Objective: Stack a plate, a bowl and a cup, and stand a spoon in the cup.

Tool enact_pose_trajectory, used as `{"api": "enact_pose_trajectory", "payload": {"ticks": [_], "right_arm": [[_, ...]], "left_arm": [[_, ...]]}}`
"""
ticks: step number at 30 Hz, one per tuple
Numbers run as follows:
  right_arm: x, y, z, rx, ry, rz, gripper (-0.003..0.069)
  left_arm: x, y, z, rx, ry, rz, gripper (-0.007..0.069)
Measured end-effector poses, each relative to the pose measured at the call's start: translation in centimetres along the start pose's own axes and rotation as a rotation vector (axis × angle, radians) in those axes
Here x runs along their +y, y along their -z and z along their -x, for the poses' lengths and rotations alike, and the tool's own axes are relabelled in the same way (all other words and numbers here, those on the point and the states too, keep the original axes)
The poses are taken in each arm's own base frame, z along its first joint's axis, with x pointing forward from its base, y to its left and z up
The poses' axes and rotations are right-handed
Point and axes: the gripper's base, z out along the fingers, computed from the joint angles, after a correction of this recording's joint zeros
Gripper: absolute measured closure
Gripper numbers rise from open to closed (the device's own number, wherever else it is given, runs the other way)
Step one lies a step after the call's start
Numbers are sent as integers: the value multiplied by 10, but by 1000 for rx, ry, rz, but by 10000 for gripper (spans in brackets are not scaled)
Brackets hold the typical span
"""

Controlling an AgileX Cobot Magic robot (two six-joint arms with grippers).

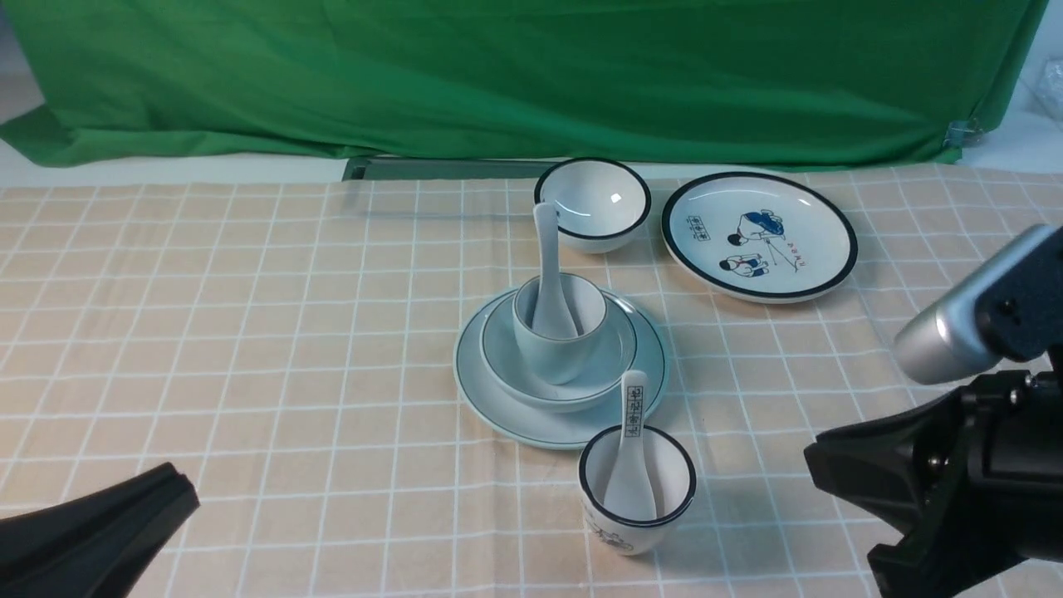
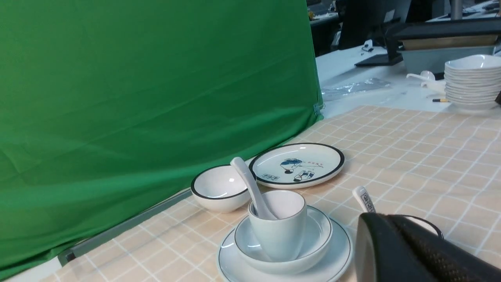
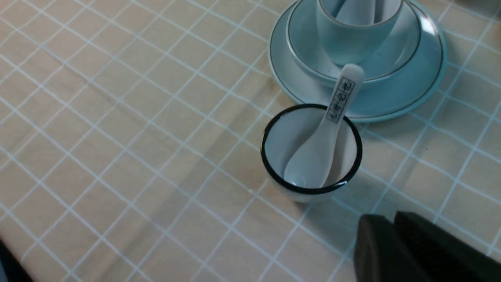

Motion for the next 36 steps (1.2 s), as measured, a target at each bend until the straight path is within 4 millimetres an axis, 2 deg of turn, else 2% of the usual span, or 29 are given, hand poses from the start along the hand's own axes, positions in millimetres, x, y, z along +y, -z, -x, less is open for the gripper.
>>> {"api": "enact_pose_trajectory", "payload": {"ticks": [5,7,10,13,16,22,23,24,29,36], "right_arm": [[-5,4,2,-37,43,-44,568],[-11,11,1,-64,25,-74,594],[-24,22,-10,-99,-31,-140,632],[-39,38,-49,-188,-83,-261,641],[-45,40,-99,-281,-119,-382,641],[-44,34,-163,-419,-133,-563,641],[-44,33,-165,-413,-137,-566,641],[-44,28,-176,-424,-144,-590,641],[-47,18,-189,-401,-163,-608,635],[-47,18,-188,-417,-159,-613,612]], "left_arm": [[0,0,0,0,-5,0,621],[0,0,0,0,-5,0,621],[0,0,0,0,-7,0,621],[0,0,0,0,-9,0,621],[0,0,0,0,-9,0,621],[0,0,0,0,-9,0,621],[0,0,0,0,-9,0,621],[0,0,0,0,-9,0,621],[0,0,0,-1,-9,0,621],[0,0,0,-2,-9,1,621]]}}
